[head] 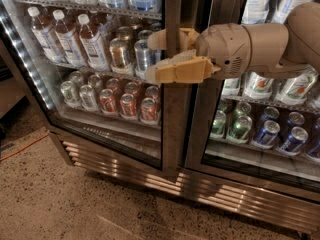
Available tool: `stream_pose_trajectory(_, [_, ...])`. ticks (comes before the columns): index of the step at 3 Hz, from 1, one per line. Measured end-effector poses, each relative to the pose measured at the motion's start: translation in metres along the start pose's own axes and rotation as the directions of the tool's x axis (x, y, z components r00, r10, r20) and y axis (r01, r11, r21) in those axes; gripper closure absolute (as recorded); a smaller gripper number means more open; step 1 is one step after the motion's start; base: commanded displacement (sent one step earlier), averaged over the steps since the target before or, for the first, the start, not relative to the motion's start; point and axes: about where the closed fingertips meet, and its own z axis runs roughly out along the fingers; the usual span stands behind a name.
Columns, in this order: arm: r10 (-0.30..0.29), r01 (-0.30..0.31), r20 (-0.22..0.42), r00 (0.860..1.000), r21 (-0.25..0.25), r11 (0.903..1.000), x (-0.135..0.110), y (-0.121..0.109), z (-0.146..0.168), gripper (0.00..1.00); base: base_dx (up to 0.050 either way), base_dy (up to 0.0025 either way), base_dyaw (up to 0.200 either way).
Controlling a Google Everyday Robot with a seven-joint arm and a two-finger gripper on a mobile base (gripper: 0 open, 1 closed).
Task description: Open left fridge door
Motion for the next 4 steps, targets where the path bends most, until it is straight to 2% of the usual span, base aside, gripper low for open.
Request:
stream_pose_trajectory(1, [0.0,0.0,0.0,1.0,0.0,1.0,0.0,0.0,0.0,1.0,-0.05,0.00002,0.0])
stream_pose_trajectory(3, [0.0,0.0,0.0,1.0,0.0,1.0,0.0,0.0,0.0001,1.0,-0.05,0.00005,0.0])
stream_pose_trajectory(4, [0.0,0.0,0.0,1.0,-0.001,1.0,-0.0002,0.0002,0.0005,1.0,0.0,0.0,-0.144])
